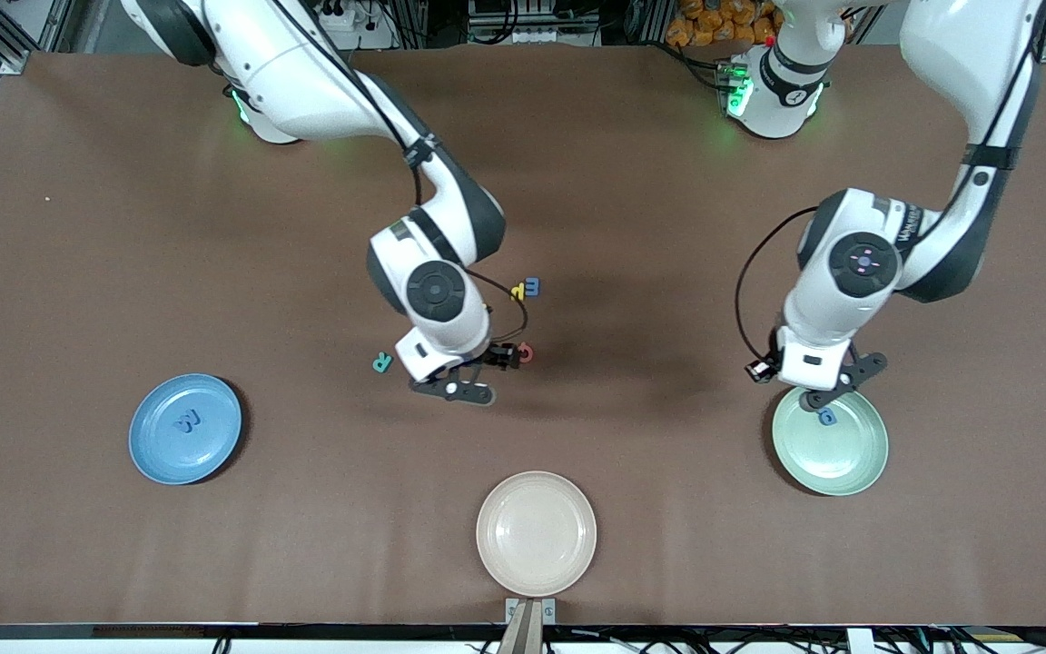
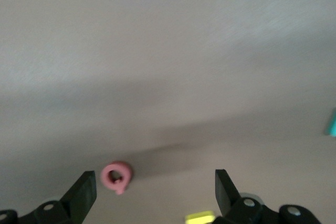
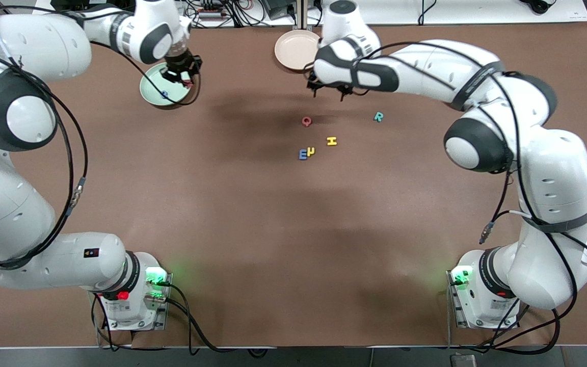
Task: Sort uppercase to blue plate, lowercase to green plate
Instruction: 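Carry the pink m to the green plate while the right gripper grasps Q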
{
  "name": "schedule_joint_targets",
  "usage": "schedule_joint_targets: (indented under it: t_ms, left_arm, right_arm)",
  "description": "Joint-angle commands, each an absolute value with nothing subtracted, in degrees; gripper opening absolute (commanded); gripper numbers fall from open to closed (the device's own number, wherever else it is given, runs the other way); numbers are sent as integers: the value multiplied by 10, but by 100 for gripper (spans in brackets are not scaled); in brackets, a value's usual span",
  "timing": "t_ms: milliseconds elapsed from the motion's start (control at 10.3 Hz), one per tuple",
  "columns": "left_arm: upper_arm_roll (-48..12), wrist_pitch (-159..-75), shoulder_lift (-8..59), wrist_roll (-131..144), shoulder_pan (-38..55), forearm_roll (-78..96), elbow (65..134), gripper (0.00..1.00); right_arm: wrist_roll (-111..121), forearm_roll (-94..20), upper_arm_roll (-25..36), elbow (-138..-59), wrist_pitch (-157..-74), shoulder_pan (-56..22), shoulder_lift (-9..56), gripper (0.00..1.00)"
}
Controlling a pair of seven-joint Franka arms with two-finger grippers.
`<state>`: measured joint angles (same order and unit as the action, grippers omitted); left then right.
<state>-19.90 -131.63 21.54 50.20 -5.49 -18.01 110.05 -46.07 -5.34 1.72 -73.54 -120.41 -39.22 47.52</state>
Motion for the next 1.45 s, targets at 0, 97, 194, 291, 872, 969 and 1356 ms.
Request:
schedule_joint_targets:
  t_ms: [0, 97, 194, 291, 872, 969, 1356]
  left_arm:
    - [-183, -1309, 203, 368, -91, -162, 1114, 0]
    - [-157, -1309, 207, 307, -92, -150, 1113, 0]
    - [-129, -1310, 209, 250, -92, -141, 1112, 0]
    - [-114, -1310, 210, 200, -92, -127, 1110, 0]
    - [-85, -1315, 277, 128, -73, -98, 1043, 0]
    - [-76, -1315, 288, 127, -63, -98, 1026, 0]
    - [-76, -1315, 305, 120, -61, -98, 1004, 0]
  right_arm:
    - [-483, -52, 23, -660, -1202, -424, 530, 100]
    - [-479, -47, 23, -660, -1218, -427, 535, 100]
    - [-473, -44, 24, -660, -1226, -437, 544, 100]
    - [-462, -28, 25, -662, -1229, -440, 551, 100]
    - [-469, -4, 24, -673, -1251, -441, 564, 100]
    - [-470, -4, 24, -674, -1255, -441, 565, 100]
    - [-488, -9, 24, -678, -1269, -446, 570, 100]
